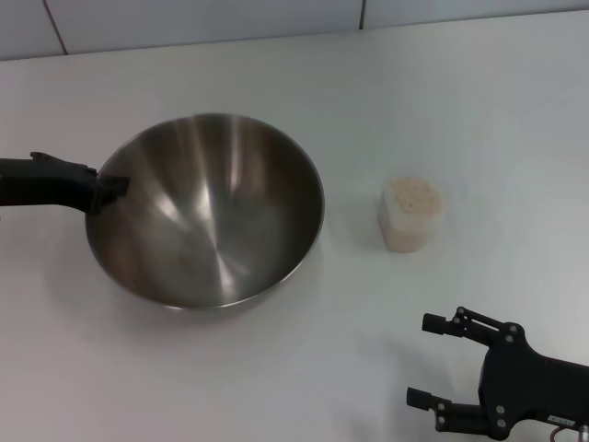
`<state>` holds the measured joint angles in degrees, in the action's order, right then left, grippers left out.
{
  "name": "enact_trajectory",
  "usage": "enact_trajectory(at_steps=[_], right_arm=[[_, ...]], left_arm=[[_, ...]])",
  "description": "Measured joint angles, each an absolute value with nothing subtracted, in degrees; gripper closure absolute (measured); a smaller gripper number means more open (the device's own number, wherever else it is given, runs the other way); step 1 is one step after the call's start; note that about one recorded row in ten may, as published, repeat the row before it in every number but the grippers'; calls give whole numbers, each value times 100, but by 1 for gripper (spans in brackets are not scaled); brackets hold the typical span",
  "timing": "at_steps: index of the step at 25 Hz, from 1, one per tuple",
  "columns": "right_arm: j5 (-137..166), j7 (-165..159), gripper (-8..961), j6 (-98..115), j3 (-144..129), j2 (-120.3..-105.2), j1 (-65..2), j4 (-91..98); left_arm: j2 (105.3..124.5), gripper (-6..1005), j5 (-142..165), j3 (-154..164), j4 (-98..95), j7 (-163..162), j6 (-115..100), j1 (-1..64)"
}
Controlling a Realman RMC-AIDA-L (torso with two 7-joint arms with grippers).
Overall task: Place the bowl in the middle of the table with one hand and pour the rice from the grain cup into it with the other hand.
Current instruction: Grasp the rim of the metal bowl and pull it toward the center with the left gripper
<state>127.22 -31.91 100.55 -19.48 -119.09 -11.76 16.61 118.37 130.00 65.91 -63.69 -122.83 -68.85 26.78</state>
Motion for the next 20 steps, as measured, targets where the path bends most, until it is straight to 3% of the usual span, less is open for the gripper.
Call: enact_trajectory(at_steps=[10, 20], right_arm=[[12727, -3220, 113, 10044, -1951, -11909, -1212, 1661], [12735, -3223, 112, 10044, -1951, -11909, -1255, 1661]], left_arm=[[11817, 938, 13014, 6168, -6119, -12260, -7177, 3001], [11486, 959, 13001, 5621, -5336, -12132, -7699, 3707]])
